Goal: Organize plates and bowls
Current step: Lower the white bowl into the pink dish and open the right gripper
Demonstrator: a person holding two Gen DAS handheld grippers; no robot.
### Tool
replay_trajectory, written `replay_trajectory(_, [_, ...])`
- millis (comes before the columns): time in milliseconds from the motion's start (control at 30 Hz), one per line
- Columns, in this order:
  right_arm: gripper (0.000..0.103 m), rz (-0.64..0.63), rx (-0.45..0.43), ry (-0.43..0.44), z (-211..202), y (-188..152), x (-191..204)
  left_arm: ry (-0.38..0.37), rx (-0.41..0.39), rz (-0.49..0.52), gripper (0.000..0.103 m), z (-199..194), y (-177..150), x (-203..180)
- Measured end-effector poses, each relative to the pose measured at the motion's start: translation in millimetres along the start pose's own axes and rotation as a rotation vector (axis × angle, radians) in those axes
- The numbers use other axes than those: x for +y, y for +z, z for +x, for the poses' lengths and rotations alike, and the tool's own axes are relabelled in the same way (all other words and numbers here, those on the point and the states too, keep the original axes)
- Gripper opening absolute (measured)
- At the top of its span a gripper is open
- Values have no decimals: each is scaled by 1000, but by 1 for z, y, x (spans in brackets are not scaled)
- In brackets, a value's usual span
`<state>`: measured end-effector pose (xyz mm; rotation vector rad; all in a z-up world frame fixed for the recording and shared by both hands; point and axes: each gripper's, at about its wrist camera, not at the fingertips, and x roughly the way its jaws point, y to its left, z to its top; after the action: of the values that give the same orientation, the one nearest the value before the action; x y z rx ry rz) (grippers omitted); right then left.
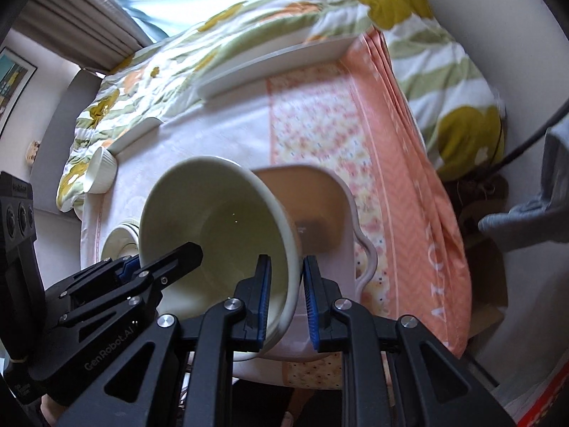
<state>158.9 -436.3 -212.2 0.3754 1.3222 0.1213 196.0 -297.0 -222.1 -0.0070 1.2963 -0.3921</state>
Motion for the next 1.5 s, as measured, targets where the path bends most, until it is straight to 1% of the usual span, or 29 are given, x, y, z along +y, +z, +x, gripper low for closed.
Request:
replay_trajectory(133, [17, 34, 29, 4, 12, -2, -9, 23, 43, 37, 17, 14, 3, -3])
replay_trajectory(233, [17, 45, 35, -6, 15, -4, -11, 53, 68, 73, 17, 23, 4, -5])
replay_trajectory(367, [17, 76, 43, 5, 18, -5, -15, 57, 95, 84, 17, 32, 5, -4])
replay_trajectory(433, [17, 90, 42, 6, 17, -7, -17, 82, 105, 115, 17, 35, 4, -8])
replay_trajectory(567, [17, 104, 38, -6, 17, -8, -20, 132, 85, 185, 17, 36, 3, -18])
replay_trajectory(700, [17, 118, 25, 5, 15, -11, -22, 203, 50, 237, 18, 30, 3, -24])
replay_trajectory(733, [17, 121, 16, 14, 13, -11, -22, 204, 42, 244, 18, 28, 3, -24])
replay_trajectory(767, [17, 120, 14, 11, 12, -11, -21, 199, 36, 246, 22, 26, 4, -25])
replay_trajectory(967, [17, 120, 14, 8, 9, -13, -20, 180, 39, 235, 22, 23, 4, -23])
replay_trajectory(1067, [17, 90, 14, -1, 0, -14, -18, 131, 42, 194, 22, 12, 7, -17])
replay_trajectory(1100, [17, 60, 11, -10, -5, -14, -15, 96, 29, 174, 22, 3, 9, -13])
replay_trajectory(1167, [17, -36, -19, -34, -22, -16, -7, 62, -18, 139, 22, -20, 12, -1])
replay_trajectory(1233, [17, -127, -47, -35, -39, -17, 1, 53, -72, 103, 22, -45, 14, 12])
replay_trajectory(1300, [17, -191, -82, -27, -52, -16, 8, 51, -146, 63, 24, -72, 15, 27])
replay_trajectory(1333, [17, -215, -96, -25, -56, -15, 12, 53, -188, 41, 30, -87, 13, 33])
replay_trajectory(1367, [17, -244, -112, -19, -61, -13, 17, 53, -223, 25, 44, -99, 12, 38])
replay_trajectory(1400, [17, -268, -124, -12, -64, -11, 23, 51, -273, 5, 55, -115, 10, 44])
replay_trajectory(1433, [18, -298, -143, 0, -68, -9, 31, 54, -320, -12, 81, -128, 7, 49])
replay_trajectory(1467, [22, -328, -166, 14, -71, -8, 40, 71, -384, -36, 99, -146, 1, 56])
replay_trajectory(1500, [40, -358, -189, 32, -75, -7, 49, 86, -419, -52, 103, -156, -2, 60])
